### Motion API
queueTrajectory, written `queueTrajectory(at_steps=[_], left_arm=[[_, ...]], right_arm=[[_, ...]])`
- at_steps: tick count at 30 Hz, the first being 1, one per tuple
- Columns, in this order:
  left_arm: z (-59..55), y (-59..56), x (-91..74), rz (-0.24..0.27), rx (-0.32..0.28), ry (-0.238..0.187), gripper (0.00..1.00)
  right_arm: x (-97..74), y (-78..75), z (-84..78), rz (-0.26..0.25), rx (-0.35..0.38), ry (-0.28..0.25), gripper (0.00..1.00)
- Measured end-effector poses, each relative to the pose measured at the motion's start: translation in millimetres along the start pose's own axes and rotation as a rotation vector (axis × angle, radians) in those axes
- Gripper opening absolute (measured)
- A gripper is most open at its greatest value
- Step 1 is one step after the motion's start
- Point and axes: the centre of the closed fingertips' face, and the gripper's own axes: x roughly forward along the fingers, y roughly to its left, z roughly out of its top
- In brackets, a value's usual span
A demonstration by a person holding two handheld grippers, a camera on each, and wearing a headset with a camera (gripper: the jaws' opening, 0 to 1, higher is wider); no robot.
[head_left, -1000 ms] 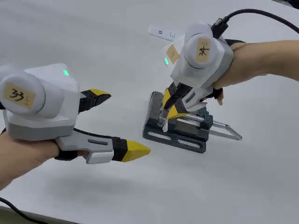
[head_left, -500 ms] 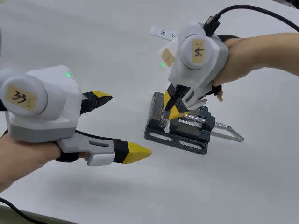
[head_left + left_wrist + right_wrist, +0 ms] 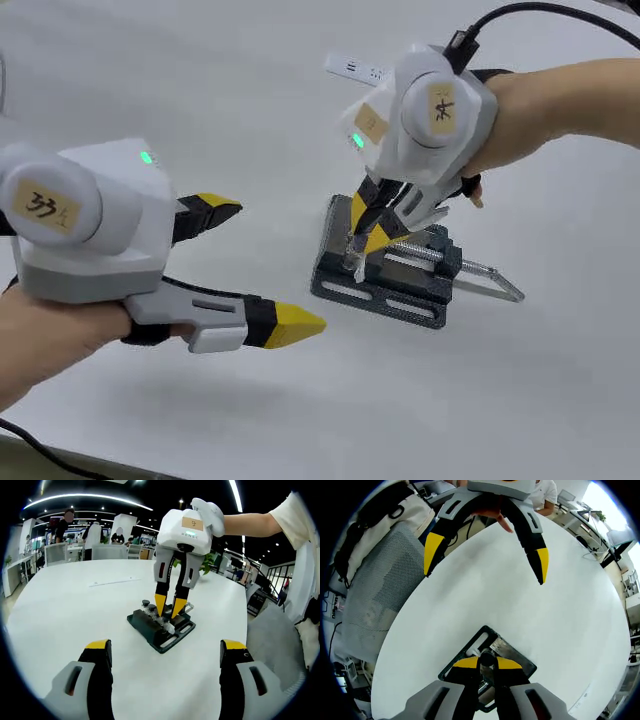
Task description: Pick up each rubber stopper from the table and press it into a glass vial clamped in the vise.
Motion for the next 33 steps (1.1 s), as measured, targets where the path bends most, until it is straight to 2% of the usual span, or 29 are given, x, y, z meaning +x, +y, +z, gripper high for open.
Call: queueTrajectory(at_steps=[16,30,33], left_arm=[[-0.9,-0.3,1.5,-0.011,-0.004,0.006,0.87],[-1.5,-0.7,2.2,-0.013,-0.011,0.007,0.86],[-1.2,0.3,2.4,-0.013,-0.009,0.007,0.86]], right_arm=[[-1.5,-2.4,0.3,-0.022,-0.018,0.000,0.07],[-4.3,-1.9,-1.9,-0.018,0.022,-0.012,0.10],[-7.9,-2.4,-2.2,-0.027,0.052,-0.025,0.11]])
